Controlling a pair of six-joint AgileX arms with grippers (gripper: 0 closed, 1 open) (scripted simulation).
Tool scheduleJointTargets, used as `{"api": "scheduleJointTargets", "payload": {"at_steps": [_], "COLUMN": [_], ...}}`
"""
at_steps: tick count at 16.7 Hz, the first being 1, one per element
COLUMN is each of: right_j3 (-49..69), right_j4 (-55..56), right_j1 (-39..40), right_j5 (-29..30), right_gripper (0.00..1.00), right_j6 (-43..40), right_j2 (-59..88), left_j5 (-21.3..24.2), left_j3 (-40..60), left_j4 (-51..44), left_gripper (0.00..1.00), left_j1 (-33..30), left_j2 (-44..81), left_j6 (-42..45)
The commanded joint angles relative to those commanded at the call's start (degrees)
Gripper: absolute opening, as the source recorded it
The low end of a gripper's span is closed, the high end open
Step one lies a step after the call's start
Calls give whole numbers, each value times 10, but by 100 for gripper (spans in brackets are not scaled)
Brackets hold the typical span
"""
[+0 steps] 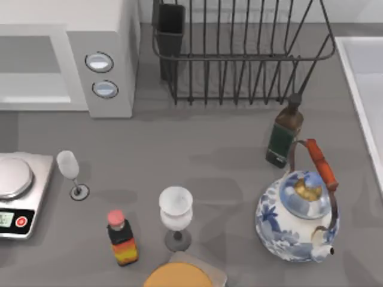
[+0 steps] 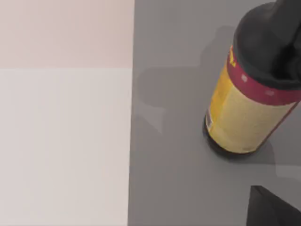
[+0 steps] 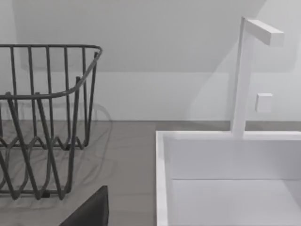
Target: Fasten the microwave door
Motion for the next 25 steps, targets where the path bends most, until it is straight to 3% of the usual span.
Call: {"api": "scheduleJointTargets", "payload": {"at_steps": [5,12,20,25], "right_j3": [0,0,0,0], "right_j4": [0,0,0,0], "right_j1": [0,0,0,0], "right_j5": [0,0,0,0], "right_gripper": [100,100,100,100], "right_j6": [0,0,0,0], "right_j2": [0,0,0,0], "left_j5": [-33,-43,-152,-167], "left_j3": [-126,-146,-268,-266], "left_j4": [54,61,96,101], "left_gripper": [0,0,0,0], "left_j1": [-64,-79,-261,-270], "left_j2": [-107,-126,-287,-299], "left_j6": [-69,-87,-246,-258]}}
